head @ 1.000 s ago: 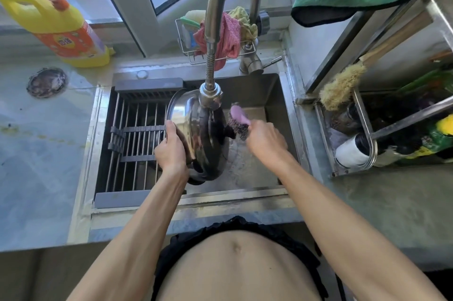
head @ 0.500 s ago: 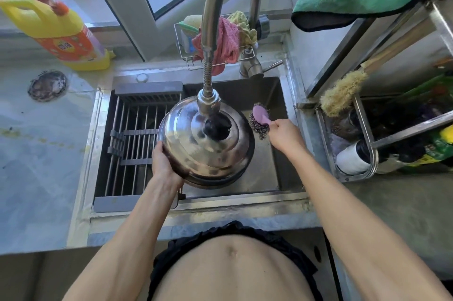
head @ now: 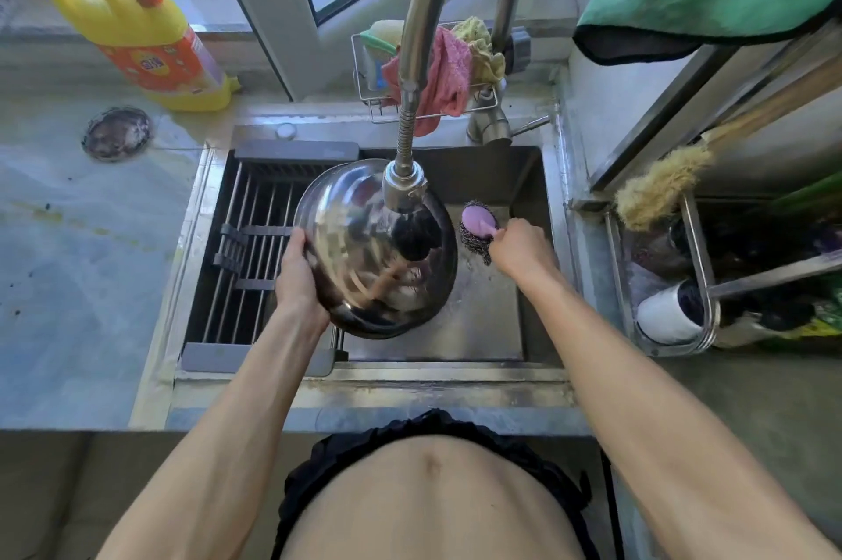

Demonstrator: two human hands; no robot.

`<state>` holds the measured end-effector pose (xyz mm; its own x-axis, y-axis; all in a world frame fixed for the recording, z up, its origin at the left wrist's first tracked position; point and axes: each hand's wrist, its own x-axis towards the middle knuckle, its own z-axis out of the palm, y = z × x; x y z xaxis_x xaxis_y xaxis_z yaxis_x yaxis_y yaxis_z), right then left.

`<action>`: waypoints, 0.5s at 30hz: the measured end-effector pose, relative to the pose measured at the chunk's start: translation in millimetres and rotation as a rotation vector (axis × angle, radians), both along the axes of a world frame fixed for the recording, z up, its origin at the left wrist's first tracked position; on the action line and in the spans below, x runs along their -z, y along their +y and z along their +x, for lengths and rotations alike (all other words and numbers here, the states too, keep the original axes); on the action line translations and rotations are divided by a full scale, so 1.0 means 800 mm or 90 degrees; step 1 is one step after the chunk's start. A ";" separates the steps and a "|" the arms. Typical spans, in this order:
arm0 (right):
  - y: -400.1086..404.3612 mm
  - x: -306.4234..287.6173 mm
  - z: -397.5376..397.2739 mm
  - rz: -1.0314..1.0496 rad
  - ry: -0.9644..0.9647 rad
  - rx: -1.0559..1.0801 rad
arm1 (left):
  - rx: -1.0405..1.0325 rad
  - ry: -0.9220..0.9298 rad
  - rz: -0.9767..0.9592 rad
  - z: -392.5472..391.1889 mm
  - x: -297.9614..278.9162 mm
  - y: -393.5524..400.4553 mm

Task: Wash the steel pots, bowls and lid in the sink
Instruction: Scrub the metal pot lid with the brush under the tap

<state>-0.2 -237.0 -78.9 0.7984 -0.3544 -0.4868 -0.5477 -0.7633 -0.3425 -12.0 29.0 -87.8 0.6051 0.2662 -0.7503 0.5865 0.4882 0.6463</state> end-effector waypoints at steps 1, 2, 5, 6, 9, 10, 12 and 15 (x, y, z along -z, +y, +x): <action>-0.002 -0.004 0.005 -0.013 0.006 -0.010 | 0.014 0.004 0.024 0.002 -0.005 -0.007; -0.004 -0.008 0.011 -0.025 0.011 -0.020 | 0.026 0.009 0.053 0.005 -0.011 -0.015; -0.011 -0.020 0.036 -0.052 0.024 -0.036 | 0.064 0.029 0.122 0.017 -0.024 -0.044; -0.012 -0.024 0.044 -0.055 0.026 -0.037 | 0.083 0.029 0.137 0.020 -0.026 -0.052; -0.014 -0.037 0.073 -0.040 0.019 -0.042 | 0.139 0.034 0.175 0.031 -0.025 -0.069; -0.014 -0.040 0.082 -0.034 0.016 -0.039 | 0.149 0.040 0.189 0.034 -0.025 -0.072; -0.013 -0.045 0.099 -0.022 0.002 -0.023 | 0.162 0.049 0.204 0.040 -0.021 -0.079; -0.012 -0.049 0.117 0.014 -0.029 0.000 | 0.176 0.056 0.201 0.042 -0.019 -0.086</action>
